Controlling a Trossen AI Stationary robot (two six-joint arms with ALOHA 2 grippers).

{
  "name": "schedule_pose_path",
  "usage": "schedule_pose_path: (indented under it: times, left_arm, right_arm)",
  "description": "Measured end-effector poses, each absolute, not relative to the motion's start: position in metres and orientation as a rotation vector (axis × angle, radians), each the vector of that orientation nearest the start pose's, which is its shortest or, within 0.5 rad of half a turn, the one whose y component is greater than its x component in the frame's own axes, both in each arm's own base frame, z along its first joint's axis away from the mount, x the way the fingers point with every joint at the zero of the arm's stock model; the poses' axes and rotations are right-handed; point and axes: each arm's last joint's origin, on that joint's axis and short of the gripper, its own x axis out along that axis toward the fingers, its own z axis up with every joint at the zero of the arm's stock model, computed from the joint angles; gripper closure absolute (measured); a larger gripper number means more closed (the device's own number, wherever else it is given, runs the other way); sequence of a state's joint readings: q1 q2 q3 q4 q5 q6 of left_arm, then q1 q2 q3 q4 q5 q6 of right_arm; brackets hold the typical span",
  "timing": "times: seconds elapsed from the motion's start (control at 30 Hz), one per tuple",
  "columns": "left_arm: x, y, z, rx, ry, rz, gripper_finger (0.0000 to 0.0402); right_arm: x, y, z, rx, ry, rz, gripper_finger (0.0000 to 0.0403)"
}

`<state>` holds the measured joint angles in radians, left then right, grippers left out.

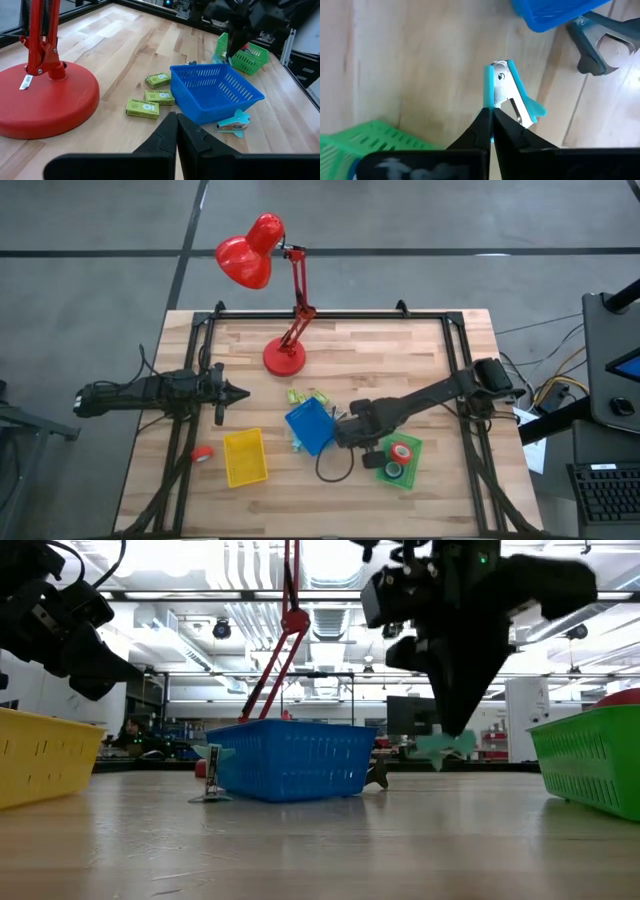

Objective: Pick and place Stapler, Stapler remover, tape
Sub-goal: Put the right blue staple remover into the blue bin

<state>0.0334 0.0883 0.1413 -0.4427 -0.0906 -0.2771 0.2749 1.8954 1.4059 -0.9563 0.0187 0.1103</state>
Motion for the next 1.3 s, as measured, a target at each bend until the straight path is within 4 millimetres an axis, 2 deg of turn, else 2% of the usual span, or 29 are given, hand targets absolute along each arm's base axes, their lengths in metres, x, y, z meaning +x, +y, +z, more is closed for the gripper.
schedule_pose_path:
  times: [0.2, 0.43, 0.6, 0.7, 0.93, 1.13, 1.3]
  left_arm:
    - [0.088, 0.006, 0.163, -0.262, 0.37, 0.175, 0.0394]
    - [0.088, 0.006, 0.163, -0.262, 0.37, 0.175, 0.0394]
    - [0.088, 0.006, 0.163, -0.262, 0.37, 0.176, 0.0394]
    - [0.088, 0.006, 0.163, -0.262, 0.37, 0.176, 0.0394]
    - [0.088, 0.006, 0.163, -0.262, 0.371, 0.175, 0.0394]
    - [0.088, 0.006, 0.163, -0.262, 0.372, 0.175, 0.0394]
    - [0.088, 0.006, 0.163, -0.262, 0.372, 0.175, 0.0394]
  right_arm:
    - [0.355, 0.095, 0.219, -0.154, 1.411, 0.152, 0.0394]
    - [0.374, 0.081, 0.248, -0.142, 1.288, 0.106, 0.0394]
    - [0.39, 0.081, 0.263, -0.184, 1.124, 0.162, 0.0394]
    - [0.4, 0.083, 0.261, -0.235, 1.046, 0.197, 0.0394]
    - [0.419, 0.071, 0.235, -0.197, 1.125, 0.15, 0.0394]
    - [0.436, 0.064, 0.226, -0.179, 1.139, 0.126, 0.0394]
    - [0.44, 0.055, 0.221, -0.138, 1.186, 0.078, 0.0382]
